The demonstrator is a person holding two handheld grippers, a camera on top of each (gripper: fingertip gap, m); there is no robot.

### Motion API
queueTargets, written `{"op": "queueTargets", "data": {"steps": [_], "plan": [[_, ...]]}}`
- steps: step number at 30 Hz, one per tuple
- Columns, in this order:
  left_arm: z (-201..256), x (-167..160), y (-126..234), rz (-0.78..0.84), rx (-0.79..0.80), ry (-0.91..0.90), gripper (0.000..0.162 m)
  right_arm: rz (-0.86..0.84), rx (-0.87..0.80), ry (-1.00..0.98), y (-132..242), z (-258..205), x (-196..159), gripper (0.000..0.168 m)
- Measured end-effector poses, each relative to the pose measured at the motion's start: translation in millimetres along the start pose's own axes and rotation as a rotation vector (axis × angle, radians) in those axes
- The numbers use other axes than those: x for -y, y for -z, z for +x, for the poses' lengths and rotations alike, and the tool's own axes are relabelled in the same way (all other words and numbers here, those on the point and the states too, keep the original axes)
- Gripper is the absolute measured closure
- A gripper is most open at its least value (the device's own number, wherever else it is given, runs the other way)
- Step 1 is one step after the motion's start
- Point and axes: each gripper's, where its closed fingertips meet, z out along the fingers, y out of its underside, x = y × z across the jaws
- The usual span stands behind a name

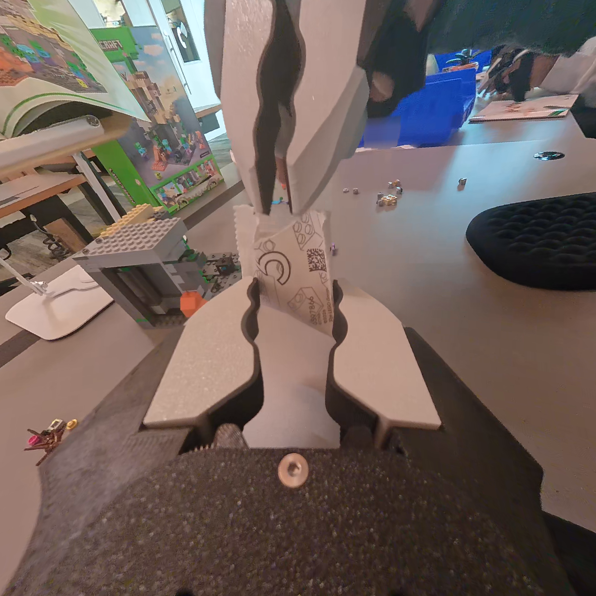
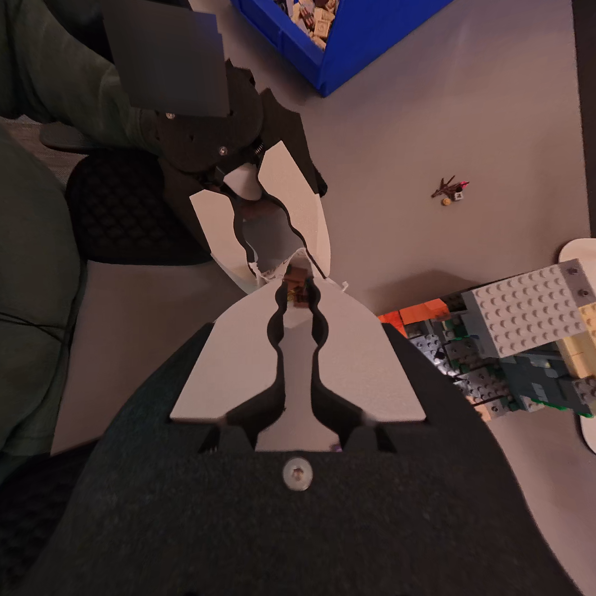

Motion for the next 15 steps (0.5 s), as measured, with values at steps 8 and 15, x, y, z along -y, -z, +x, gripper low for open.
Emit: {"op": "queueTargets", "data": {"steps": [8,15], "plan": [[0.1,1.0,0.4,0.002,0.001,-0.003,0.119,0.086,-0.211,-0.120,69.4,64.8,-26.1,0.156],[1.2,-0.8,-1.0,-0.003,-0.006,0.000,0.119,0.045,-0.469,-0.445,131.4,167.0,-168.3,0.154]]}}
